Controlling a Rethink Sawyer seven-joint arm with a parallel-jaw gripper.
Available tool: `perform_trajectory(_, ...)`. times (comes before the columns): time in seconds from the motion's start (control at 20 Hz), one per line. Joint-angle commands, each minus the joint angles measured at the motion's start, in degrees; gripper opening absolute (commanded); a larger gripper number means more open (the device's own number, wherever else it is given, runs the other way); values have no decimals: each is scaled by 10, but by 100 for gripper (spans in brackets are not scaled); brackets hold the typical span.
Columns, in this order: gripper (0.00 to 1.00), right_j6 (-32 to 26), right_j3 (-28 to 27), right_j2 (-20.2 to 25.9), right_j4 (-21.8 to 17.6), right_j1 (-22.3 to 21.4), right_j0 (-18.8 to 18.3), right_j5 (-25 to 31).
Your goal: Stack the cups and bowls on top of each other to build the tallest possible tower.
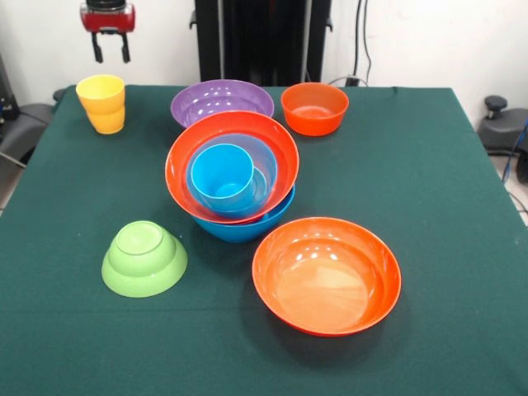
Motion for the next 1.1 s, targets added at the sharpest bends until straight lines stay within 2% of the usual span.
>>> perform_trajectory(0.05,100,230,-73,116,-59,-20,69,78)
perform_trajectory(0.5,100,351,-112,117,-99,-14,143,97)
perform_trajectory(0.9,100,312,-110,118,-54,-4,131,92)
perform_trajectory(1.1,100,259,-120,130,-28,8,103,81)
